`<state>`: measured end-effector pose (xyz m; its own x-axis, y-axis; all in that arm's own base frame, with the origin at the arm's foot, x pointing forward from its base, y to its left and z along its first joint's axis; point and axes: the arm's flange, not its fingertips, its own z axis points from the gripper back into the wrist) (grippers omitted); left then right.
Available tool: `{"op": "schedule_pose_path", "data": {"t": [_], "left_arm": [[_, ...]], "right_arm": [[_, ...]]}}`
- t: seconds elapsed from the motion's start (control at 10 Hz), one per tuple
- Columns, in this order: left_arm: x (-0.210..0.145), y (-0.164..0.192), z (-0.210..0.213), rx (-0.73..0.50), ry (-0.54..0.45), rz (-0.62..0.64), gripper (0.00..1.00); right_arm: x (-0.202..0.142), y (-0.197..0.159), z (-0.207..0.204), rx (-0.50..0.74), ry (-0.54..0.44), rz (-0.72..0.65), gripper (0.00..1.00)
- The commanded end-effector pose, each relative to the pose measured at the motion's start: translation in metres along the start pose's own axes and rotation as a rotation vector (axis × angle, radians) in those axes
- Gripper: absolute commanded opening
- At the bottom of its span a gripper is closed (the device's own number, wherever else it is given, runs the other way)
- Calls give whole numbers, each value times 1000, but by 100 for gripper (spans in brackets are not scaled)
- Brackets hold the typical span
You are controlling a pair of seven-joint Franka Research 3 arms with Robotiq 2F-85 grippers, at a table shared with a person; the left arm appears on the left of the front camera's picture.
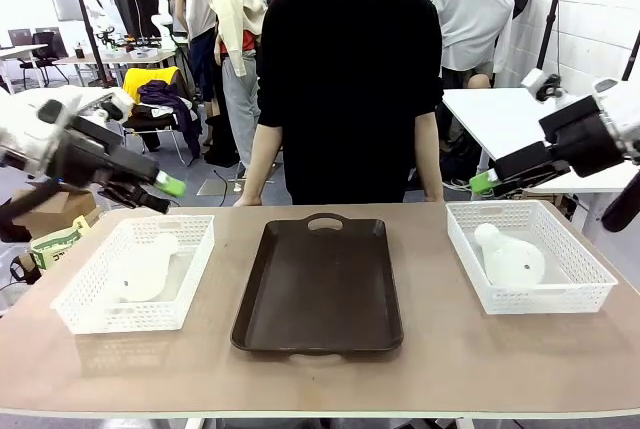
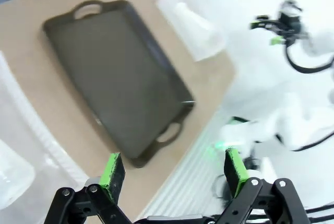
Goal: Prepare the laboratory tools.
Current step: Pick up the Big flask that the person points to.
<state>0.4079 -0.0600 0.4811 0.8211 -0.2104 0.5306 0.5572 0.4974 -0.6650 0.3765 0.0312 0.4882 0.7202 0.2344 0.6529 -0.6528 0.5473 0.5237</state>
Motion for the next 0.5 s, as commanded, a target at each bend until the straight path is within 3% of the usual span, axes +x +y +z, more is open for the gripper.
{"op": "schedule_pose_path", "data": {"t": [0.0, 0.4], "left_arm": [[9, 26, 6, -106, 19, 89, 100], [-2, 44, 28, -292, -90, 157, 100]], "right_arm": [[6, -23, 3, 157, 4, -93, 100], [15, -56, 23, 372, -54, -155, 100]]}}
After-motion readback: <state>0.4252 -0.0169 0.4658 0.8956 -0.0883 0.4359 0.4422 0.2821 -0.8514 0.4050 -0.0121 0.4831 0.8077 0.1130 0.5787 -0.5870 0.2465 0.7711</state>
